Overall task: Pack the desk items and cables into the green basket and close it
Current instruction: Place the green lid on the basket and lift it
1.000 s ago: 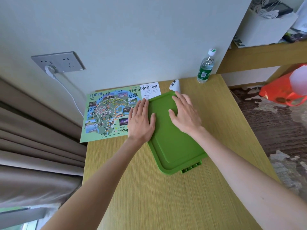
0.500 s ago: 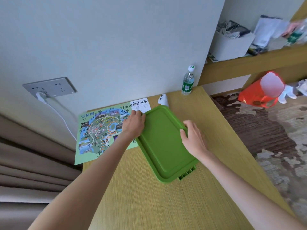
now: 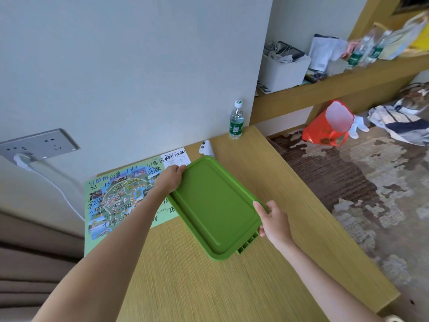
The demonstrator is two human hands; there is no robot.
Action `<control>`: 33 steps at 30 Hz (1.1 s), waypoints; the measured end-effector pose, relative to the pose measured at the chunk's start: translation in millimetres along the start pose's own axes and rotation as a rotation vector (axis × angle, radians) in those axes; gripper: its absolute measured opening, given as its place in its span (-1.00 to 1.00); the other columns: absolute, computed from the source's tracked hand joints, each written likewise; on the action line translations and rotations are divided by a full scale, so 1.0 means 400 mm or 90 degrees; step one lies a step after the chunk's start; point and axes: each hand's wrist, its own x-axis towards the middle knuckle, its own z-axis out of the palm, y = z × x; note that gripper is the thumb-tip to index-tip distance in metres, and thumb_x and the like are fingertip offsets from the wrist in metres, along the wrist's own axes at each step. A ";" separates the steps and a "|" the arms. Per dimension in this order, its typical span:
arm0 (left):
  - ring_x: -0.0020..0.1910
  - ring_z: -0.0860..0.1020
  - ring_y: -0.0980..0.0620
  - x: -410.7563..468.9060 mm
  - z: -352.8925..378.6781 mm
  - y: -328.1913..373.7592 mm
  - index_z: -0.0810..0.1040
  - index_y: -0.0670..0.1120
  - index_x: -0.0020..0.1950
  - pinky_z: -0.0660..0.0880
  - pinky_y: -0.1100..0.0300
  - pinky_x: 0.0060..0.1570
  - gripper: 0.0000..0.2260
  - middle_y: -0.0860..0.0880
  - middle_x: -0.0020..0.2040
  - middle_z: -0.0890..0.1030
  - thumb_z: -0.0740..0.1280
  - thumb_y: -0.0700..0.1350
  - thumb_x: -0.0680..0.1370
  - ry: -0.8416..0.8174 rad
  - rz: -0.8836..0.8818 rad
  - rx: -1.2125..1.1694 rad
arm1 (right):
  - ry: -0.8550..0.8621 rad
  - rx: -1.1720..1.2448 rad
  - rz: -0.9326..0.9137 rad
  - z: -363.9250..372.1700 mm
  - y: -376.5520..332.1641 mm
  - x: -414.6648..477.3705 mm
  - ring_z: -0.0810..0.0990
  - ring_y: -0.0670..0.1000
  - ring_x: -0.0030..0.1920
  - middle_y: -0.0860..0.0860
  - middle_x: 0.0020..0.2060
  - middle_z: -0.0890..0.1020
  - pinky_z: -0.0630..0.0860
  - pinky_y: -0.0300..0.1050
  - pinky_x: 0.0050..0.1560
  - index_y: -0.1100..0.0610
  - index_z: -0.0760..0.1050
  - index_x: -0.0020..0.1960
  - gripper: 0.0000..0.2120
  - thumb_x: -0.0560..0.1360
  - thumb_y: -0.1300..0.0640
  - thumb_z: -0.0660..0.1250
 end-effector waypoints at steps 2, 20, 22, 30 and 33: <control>0.05 0.58 -0.16 -0.014 0.001 0.003 0.52 -0.23 0.16 0.50 -0.09 0.14 -0.55 -0.19 0.05 0.61 0.03 0.10 0.68 0.020 -0.002 0.013 | 0.029 0.003 0.014 -0.002 -0.014 -0.001 0.55 -0.01 -0.56 0.01 -0.45 0.48 0.42 -0.14 -0.58 0.22 0.42 -0.04 -0.66 0.57 -0.10 0.26; -0.15 0.61 -0.17 -0.383 0.027 -0.099 0.56 -0.27 -0.12 0.50 0.04 -0.11 -0.34 -0.20 -0.18 0.62 0.03 0.32 0.59 0.084 -0.113 -0.024 | 0.048 0.002 -0.045 -0.064 -0.052 0.038 0.56 0.07 -0.19 0.04 -0.17 0.59 0.54 0.00 -0.15 0.15 0.46 -0.01 -0.61 0.42 -0.12 0.47; -0.25 0.56 -0.12 -0.434 0.059 -0.114 0.46 -0.20 -0.23 0.45 0.07 -0.22 -0.38 -0.14 -0.27 0.57 0.01 0.33 0.58 0.097 -0.149 -0.030 | 0.029 -0.002 -0.039 -0.054 -0.053 0.045 0.56 0.08 -0.13 0.04 -0.13 0.57 0.55 0.04 -0.06 0.16 0.44 0.02 -0.58 0.40 -0.11 0.49; -0.13 0.55 -0.18 -0.550 0.149 -0.157 0.45 -0.19 -0.19 0.45 0.01 -0.13 -0.40 -0.21 -0.14 0.58 -0.06 0.30 0.60 0.171 -0.236 -0.071 | -0.035 -0.044 -0.114 -0.016 -0.063 0.043 0.53 0.12 0.03 0.08 -0.01 0.52 0.47 0.00 0.02 0.24 0.40 0.13 -0.70 0.55 0.06 0.35; -0.02 0.53 -0.19 -0.551 0.164 -0.158 0.51 -0.16 -0.02 0.44 -0.01 0.00 -0.37 -0.20 -0.03 0.58 -0.07 0.34 0.59 0.191 -0.271 -0.095 | -0.032 -0.109 -0.215 -0.027 -0.042 0.020 0.54 0.14 0.03 0.10 0.04 0.55 0.47 0.03 -0.04 0.22 0.39 0.16 -0.82 0.60 0.15 0.25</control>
